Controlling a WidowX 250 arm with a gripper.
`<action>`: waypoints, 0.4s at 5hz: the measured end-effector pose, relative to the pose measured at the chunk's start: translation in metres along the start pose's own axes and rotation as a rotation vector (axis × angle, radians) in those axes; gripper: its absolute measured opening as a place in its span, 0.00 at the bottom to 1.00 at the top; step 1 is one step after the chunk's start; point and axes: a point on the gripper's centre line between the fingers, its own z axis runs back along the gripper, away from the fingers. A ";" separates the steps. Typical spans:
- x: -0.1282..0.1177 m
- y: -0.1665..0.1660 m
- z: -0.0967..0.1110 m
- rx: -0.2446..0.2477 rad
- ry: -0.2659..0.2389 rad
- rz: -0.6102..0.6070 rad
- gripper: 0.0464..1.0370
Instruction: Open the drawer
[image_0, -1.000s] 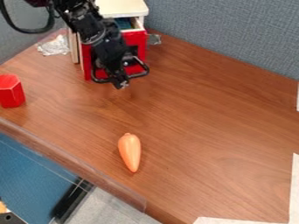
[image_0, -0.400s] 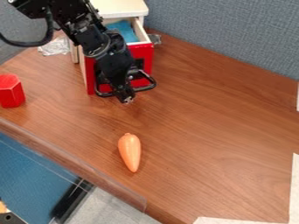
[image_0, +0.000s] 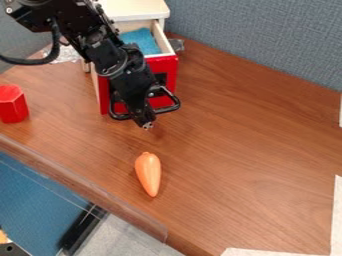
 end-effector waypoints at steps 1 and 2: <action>0.000 -0.005 0.000 -0.001 0.001 -0.007 0.08; -0.002 -0.007 0.000 -0.002 0.003 -0.005 0.08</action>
